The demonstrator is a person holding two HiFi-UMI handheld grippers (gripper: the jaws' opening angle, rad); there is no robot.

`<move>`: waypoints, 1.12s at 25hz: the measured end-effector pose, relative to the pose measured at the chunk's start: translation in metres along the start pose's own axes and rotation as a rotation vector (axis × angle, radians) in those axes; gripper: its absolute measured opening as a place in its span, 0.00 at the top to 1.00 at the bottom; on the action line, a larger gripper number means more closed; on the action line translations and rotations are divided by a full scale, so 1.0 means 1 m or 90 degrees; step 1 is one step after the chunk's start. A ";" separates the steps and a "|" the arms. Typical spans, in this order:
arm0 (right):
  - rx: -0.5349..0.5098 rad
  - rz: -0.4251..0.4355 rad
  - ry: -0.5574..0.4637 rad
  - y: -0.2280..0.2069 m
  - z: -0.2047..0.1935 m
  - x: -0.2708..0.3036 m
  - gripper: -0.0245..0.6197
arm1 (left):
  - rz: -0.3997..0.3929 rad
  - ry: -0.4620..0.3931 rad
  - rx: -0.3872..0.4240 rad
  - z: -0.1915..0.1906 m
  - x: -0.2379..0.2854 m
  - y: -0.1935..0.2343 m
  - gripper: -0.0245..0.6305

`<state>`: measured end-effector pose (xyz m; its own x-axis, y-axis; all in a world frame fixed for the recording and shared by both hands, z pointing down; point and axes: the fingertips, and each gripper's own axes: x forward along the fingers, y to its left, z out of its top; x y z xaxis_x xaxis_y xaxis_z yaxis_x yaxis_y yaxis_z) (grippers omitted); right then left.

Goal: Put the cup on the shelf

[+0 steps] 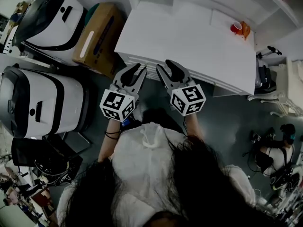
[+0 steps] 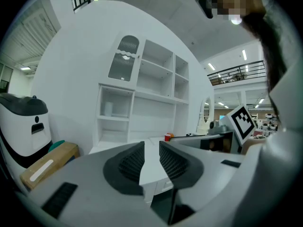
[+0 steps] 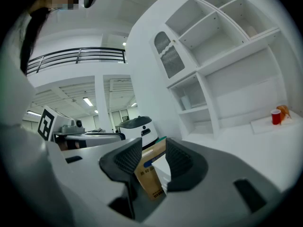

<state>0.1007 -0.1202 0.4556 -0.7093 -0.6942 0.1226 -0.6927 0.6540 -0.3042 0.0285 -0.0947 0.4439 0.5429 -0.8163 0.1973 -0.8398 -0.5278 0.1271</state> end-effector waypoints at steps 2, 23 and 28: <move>0.002 -0.002 0.000 0.020 -0.007 0.003 0.71 | 0.000 -0.003 0.001 -0.002 -0.020 0.006 0.82; 0.019 -0.100 -0.016 0.211 -0.076 -0.015 0.77 | -0.110 -0.031 -0.016 -0.037 -0.198 0.037 0.82; 0.000 -0.117 -0.013 0.224 -0.079 -0.033 0.78 | -0.139 -0.032 -0.022 -0.042 -0.208 0.020 0.82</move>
<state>-0.0413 0.0731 0.4581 -0.5678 -0.8081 0.1571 -0.8106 0.5156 -0.2777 -0.1011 0.0741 0.4463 0.7101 -0.6950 0.1130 -0.7018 -0.6854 0.1942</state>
